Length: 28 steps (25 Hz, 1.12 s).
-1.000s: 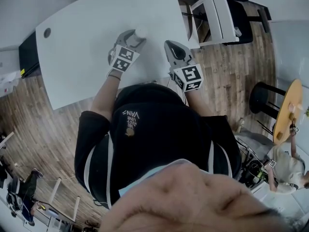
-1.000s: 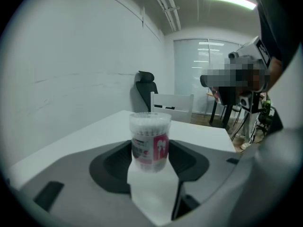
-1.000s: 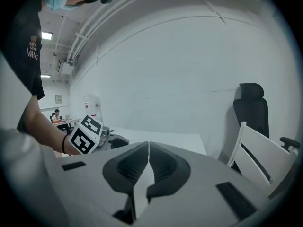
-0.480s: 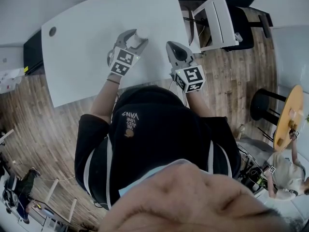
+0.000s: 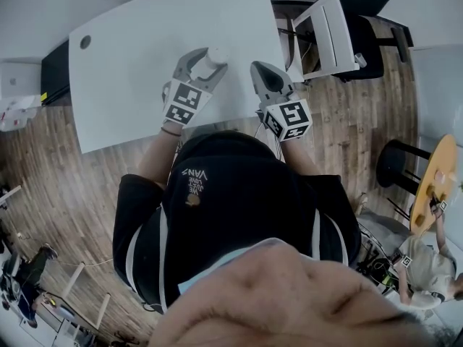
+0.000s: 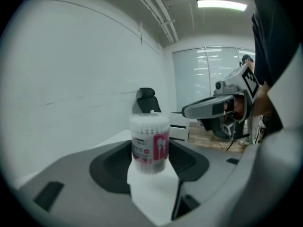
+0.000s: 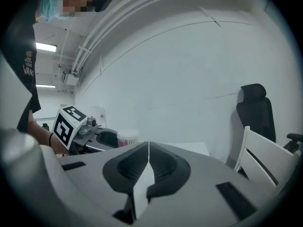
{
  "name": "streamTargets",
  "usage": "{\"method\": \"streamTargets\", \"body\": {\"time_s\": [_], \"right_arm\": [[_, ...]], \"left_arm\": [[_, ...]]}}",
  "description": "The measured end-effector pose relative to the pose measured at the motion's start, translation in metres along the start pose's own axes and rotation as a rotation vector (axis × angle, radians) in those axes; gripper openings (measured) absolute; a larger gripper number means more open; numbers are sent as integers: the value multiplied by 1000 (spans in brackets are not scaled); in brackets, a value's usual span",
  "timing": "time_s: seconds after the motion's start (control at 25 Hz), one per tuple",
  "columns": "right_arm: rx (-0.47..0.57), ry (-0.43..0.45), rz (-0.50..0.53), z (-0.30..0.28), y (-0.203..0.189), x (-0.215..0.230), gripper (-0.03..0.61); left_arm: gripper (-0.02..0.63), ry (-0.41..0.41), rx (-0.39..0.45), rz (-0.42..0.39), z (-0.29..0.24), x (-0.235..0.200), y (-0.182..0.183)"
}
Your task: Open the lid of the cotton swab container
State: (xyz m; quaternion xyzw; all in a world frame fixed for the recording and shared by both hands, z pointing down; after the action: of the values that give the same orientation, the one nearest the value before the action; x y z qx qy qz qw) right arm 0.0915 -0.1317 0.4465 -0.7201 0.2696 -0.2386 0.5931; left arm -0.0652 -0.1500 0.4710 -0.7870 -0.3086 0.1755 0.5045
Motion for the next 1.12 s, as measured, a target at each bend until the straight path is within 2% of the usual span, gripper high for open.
{"method": "streamTargets", "body": {"time_s": [0.4,1.12], "right_arm": [[32,71,15,5,14,-9,14],[79,196,93,13,25,-38,15]], "left_arm": [[249,28,-1,11,12,16,7],[249,60,-27,-38,25,40,5]]}}
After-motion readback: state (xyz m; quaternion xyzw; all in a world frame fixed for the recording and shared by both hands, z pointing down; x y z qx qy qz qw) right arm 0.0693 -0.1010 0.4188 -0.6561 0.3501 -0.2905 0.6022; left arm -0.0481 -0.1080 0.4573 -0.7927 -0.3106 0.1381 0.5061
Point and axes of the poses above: the fingertips, and each gripper's own axes: z backward along the fingers, x to its right, y out of its top, the point moved 6 cm from there along z, backward along the fingers, and after that the axes turned 7 degrees about z, right-handed, at the moved point
